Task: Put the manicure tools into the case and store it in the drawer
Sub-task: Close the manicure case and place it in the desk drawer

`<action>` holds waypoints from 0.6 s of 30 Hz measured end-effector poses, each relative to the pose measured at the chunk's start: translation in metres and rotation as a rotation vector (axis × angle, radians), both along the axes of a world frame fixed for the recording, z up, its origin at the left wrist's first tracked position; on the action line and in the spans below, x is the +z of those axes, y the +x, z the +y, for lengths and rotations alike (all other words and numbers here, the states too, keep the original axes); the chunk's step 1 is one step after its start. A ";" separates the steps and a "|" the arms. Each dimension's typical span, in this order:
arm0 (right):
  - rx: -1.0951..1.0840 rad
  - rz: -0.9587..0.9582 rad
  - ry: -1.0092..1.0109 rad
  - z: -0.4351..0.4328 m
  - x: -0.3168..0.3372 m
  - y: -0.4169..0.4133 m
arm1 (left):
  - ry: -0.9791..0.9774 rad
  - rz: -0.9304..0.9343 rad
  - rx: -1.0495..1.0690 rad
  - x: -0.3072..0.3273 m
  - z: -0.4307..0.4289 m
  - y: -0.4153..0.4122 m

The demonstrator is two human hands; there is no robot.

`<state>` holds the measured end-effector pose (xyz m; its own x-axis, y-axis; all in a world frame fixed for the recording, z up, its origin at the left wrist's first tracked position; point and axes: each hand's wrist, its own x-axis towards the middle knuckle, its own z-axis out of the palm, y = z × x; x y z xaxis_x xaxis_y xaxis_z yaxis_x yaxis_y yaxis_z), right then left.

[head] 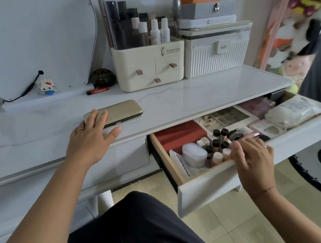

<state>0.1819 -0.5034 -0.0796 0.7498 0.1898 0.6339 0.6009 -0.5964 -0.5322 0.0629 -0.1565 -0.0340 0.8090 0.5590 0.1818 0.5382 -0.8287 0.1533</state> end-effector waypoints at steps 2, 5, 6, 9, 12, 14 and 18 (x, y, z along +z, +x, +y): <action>0.004 0.003 0.008 -0.006 0.002 -0.003 | -0.008 -0.001 0.000 0.001 0.000 -0.001; 0.005 0.029 0.074 -0.015 0.004 -0.012 | -0.013 0.000 0.001 0.002 -0.001 -0.001; 0.001 0.030 0.099 -0.018 0.004 -0.016 | -0.014 0.002 0.000 0.002 -0.002 -0.001; -0.008 0.028 0.155 -0.027 0.002 -0.023 | -0.018 -0.001 -0.002 0.003 -0.003 -0.001; 0.003 0.075 0.156 -0.030 0.005 -0.022 | -0.026 -0.002 -0.003 0.006 -0.004 -0.003; 0.040 0.093 0.126 -0.027 0.015 -0.019 | -0.058 -0.017 0.021 0.009 -0.006 -0.004; 0.265 -0.009 0.052 0.007 0.070 -0.006 | -0.209 -0.126 0.153 0.014 -0.005 -0.004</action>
